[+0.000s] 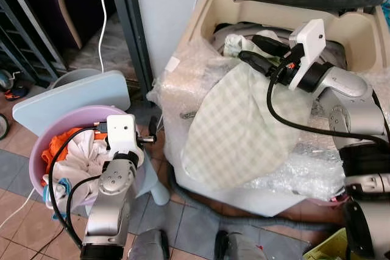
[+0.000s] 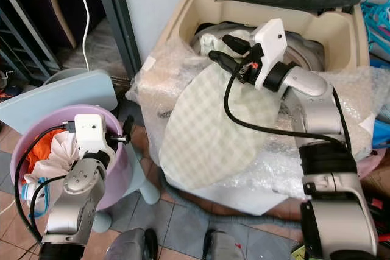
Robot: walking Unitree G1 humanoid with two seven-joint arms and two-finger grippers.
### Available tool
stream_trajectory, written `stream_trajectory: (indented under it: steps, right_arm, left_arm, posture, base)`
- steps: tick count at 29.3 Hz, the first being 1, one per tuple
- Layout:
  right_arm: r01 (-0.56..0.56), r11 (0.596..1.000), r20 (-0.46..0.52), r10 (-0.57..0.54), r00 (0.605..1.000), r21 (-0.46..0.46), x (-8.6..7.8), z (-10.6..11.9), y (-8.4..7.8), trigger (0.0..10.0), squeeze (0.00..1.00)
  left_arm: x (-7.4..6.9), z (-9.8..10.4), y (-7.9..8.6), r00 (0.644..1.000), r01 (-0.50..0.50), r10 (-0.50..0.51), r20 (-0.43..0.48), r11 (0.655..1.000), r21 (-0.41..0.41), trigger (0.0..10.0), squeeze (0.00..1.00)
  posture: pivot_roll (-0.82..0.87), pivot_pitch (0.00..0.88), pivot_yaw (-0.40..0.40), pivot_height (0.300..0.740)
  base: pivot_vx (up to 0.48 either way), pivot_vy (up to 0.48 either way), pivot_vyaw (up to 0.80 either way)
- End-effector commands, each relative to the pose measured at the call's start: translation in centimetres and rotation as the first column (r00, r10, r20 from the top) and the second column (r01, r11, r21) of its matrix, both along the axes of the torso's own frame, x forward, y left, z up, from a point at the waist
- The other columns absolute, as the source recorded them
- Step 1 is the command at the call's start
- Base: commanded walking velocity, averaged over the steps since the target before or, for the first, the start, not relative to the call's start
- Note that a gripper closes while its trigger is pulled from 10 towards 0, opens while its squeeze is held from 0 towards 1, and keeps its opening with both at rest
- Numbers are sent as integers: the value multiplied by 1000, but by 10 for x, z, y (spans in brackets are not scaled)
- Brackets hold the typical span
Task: Clothes washing
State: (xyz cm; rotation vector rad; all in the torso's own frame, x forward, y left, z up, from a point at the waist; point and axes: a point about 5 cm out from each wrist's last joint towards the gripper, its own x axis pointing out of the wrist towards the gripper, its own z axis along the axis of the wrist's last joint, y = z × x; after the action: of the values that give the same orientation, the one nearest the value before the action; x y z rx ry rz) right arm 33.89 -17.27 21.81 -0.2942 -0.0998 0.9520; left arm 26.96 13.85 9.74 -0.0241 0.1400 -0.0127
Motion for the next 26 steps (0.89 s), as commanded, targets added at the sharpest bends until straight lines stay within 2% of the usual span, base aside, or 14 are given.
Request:
stream_trajectory:
  steps: [1,2,3,4,7,8,9,11,12,13,15,18,22,26]
  right_arm:
    - [-58,997,-13,58,998,-53,-4,-1,3,10000,1000]
    - [-69,994,-34,67,997,-83,-6,-6,3,10000,1000]
    - [-79,982,-58,70,996,-172,-8,-18,1,10000,1000]
    - [-79,982,-58,70,996,-172,-8,-18,1,10000,1000]
    - [-47,942,-38,36,999,-332,-7,-32,-5,9843,949]
    - [-23,923,-27,14,1000,-383,-6,-36,-7,0,627]
    - [-8,901,-5,6,1000,-433,-5,-39,-7,0,224]
    - [0,888,6,4,1000,-459,-5,-41,-8,0,224]
    - [23,873,26,-11,1000,-488,-4,-43,-9,0,0]
    - [38,862,39,-21,999,-506,-2,-44,-9,0,0]
    - [192,805,136,-138,981,-561,9,-44,-20,0,0]
    - [266,789,189,-192,963,-553,16,-38,-28,0,0]
    - [448,787,262,-367,893,-424,31,-16,-44,0,0]
    - [581,752,269,-517,813,-312,40,-7,-57,0,0]
  left_arm:
    - [1,0,-1,1000,6,-6,-6,1000,3,10000,0]
    - [2,0,-1,1000,7,-7,-5,1000,4,10000,0]
    - [2,0,-1,1000,6,-6,-2,1000,4,10000,0]
    - [2,0,-1,1000,6,-6,-2,1000,4,10000,0]
    - [2,1,0,1000,-3,3,1,1000,6,10000,0]
    - [3,1,0,1000,-5,5,2,1000,7,10000,0]
    - [3,1,1,1000,-6,6,3,1000,9,10000,0]
    - [3,1,1,1000,-6,6,3,1000,10,10000,0]
    - [3,1,1,1000,-6,6,4,1000,12,10000,0]
    - [3,1,1,1000,-6,6,5,1000,13,10000,0]
    - [3,2,1,1000,-6,6,5,1000,17,10000,0]
    - [3,1,2,1000,-6,6,3,1000,18,10000,0]
    - [3,1,0,1000,1,-1,0,1000,19,10000,0]
    - [4,1,-1,1000,4,-4,0,1000,19,10000,0]
  posture:
    - [-24,102,39,740]
    - [-20,99,36,740]
    - [-19,99,36,740]
    - [-19,99,36,740]
    - [-13,95,32,740]
    - [-11,93,32,740]
    - [-8,91,32,740]
    - [-8,91,32,740]
    - [-6,90,32,740]
    - [-5,89,34,740]
    - [-3,89,36,740]
    - [-6,89,38,740]
    - [-12,89,39,740]
    - [-10,89,37,740]
  base:
    - [0,0,0]
    - [0,0,0]
    - [0,0,0]
    - [0,0,0]
    - [0,0,0]
    - [0,0,0]
    - [0,0,0]
    - [0,0,0]
    - [0,0,0]
    - [0,0,0]
    - [0,0,0]
    - [0,0,0]
    - [0,0,0]
    - [0,0,0]
